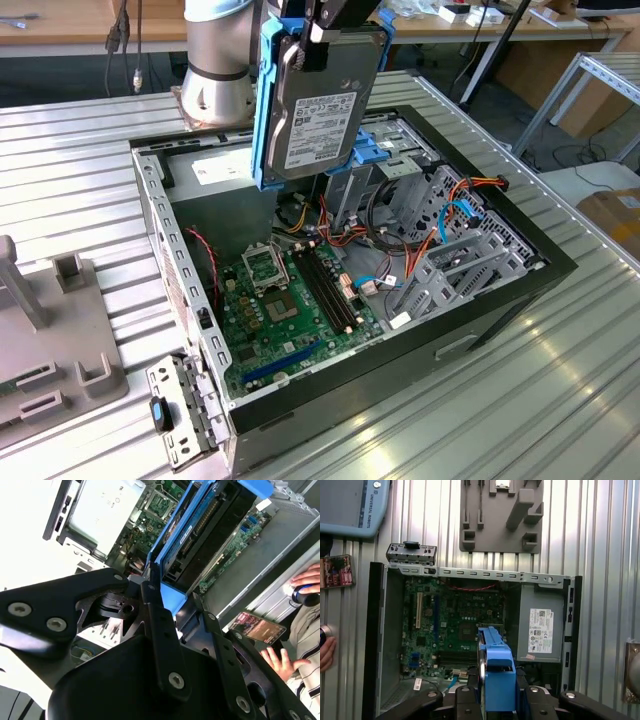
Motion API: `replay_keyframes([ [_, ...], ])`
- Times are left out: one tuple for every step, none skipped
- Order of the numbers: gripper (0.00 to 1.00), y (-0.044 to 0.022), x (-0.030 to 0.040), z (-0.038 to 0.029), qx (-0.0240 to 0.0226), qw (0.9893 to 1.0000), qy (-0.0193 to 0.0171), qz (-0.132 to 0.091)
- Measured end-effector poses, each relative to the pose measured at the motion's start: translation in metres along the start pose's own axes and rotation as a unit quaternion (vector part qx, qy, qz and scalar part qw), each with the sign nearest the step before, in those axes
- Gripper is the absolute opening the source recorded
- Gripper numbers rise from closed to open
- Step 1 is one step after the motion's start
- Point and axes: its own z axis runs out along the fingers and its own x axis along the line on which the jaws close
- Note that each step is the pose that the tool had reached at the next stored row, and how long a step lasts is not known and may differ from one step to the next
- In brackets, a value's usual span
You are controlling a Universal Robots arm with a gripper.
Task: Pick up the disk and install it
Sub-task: 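Pick up the disk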
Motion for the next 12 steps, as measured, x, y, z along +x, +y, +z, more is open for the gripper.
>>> replay_keyframes([
  [0.36, 0.0002, 0.0039, 0.0000, 0.0000, 1.0000, 0.0000, 0.000],
  [0.36, 0.0004, 0.0075, -0.0001, 0.0000, 1.0000, 0.0000, 0.000],
  [0.36, 0.0005, 0.0107, -0.0001, 0.0000, 1.0000, 0.0000, 0.000],
  [0.36, 0.0008, 0.0183, -0.0001, 0.0000, 1.0000, -0.0001, 0.000],
  [0.36, 0.0010, 0.0226, -0.0002, 0.0000, 1.0000, -0.0001, 0.000],
  [0.36, 0.0011, 0.0259, -0.0002, 0.0000, 1.0000, 0.0000, 0.000],
  [0.36, 0.0015, 0.0346, -0.0003, 0.0000, 1.0000, 0.0000, 0.000],
  [0.36, 0.0017, 0.0402, -0.0003, 0.0000, 1.0000, 0.0000, 0.000],
  [0.36, 0.0020, 0.0474, -0.0004, 0.0000, 1.0000, 0.0000, 0.000],
  [0.36, 0.0023, 0.0554, -0.0004, 0.0000, 1.0000, -0.0001, 0.000],
  [0.36, 0.0026, 0.0625, -0.0005, 0.0000, 1.0000, 0.0000, 0.000],
  [0.36, 0.0027, 0.0642, -0.0004, 0.0001, 1.0000, -0.0001, 0.000],
])
